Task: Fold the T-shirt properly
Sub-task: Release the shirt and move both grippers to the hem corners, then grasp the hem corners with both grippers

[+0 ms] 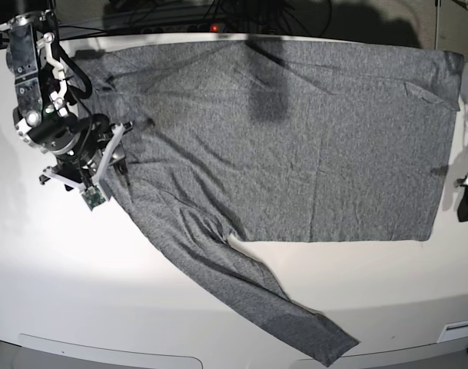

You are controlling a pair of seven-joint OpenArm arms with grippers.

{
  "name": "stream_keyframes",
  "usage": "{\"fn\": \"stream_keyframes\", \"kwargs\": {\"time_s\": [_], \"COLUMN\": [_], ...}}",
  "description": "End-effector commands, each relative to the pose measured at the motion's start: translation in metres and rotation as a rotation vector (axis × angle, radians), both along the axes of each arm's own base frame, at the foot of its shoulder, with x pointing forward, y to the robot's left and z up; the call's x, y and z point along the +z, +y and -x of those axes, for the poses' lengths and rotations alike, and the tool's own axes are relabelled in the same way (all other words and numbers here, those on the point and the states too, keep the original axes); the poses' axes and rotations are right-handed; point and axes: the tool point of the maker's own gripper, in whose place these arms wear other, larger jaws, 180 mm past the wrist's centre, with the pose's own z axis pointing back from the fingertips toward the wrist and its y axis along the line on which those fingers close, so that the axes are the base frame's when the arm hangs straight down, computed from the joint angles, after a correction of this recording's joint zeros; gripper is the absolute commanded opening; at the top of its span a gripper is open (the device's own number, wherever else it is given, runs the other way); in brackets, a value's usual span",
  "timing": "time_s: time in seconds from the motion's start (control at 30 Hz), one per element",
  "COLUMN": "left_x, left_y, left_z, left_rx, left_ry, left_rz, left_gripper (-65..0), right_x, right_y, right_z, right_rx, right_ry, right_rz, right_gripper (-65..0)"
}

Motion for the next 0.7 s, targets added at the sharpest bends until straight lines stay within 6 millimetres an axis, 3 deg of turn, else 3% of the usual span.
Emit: {"fn": "stream_keyframes", "kwargs": {"time_s": [0.0, 0.1, 0.27, 0.43, 0.67], "left_x": [0.014, -0.009, -0.032, -0.041, -0.049], "left_y": [0.006, 0.007, 0.011, 0.013, 0.0], "left_z": [-0.016, -0.036, -0.061, -0.076, -0.088], "left_rx": [-0.005, -0.013, 0.012, 0.035, 0.034], "left_ry": [-0.039, 0.019, 0.064, 0.076, 0.05], "left_rz": [-0.02, -0.057, -0.038, -0.034, -0.075], "left_gripper": [-47.5, -47.5, -47.5, -47.5, -47.5], "right_x": [0.009, 0.005, 0.003, 0.006, 0.005], "right_y": [-0.005, -0.01, -0.013, -0.013, -0.014], "right_z": [-0.008, -0.011, -0.012, -0.015, -0.015], "right_rx": [-0.002, -0.017, -0.026, -0.026, -0.029], "right_ry": [-0.033, -0.025, -0.017, -0.029, -0.02], "right_rz": [0.006, 0.008, 0.01, 0.009, 0.014], "right_gripper": [-36.5, -36.5, -36.5, -36.6, -36.5]}}
